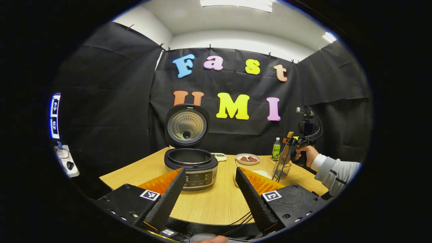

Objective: Close the left gripper, press the button to open the rice cooker; take a wooden spoon from the chopstick holder with the right hand, scoop a spoonful of rice and pour it into the rice cooker, then put the wooden spoon back into the chopstick holder.

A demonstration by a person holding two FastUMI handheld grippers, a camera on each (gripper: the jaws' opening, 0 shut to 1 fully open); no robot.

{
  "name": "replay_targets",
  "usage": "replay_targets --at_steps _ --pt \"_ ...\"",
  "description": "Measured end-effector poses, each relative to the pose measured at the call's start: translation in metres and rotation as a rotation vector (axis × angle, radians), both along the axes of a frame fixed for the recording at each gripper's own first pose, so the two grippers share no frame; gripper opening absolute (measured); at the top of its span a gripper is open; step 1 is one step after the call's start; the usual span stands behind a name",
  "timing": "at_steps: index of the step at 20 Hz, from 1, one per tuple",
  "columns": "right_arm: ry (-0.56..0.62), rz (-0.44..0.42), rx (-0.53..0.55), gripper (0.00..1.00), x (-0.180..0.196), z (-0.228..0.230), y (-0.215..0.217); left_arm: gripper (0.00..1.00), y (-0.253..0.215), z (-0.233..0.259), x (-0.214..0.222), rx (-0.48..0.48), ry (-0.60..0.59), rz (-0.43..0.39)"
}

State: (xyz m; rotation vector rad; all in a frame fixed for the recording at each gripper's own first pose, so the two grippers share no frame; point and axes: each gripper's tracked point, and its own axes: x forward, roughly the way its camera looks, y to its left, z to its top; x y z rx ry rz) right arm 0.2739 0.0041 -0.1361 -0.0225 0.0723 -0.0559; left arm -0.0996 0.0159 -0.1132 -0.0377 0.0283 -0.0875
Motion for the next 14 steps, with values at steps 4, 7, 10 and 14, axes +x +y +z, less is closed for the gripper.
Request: replay_targets --at_steps 4,7,10,14 --pt "-0.025 -0.046 -0.036 0.60 0.005 0.003 -0.018 0.94 0.000 -0.008 0.008 0.005 0.020 0.017" --pt "-0.053 -0.073 -0.073 0.87 -0.003 0.012 -0.024 0.94 -0.002 -0.015 0.015 -0.007 0.037 0.028" --pt "-0.084 -0.073 -0.048 1.00 -0.024 0.027 -0.026 0.94 0.003 -0.019 0.023 0.006 0.040 0.060" --pt "-0.093 -0.044 -0.047 1.00 -0.064 0.040 -0.021 0.94 0.012 -0.016 0.038 -0.005 0.040 0.091"
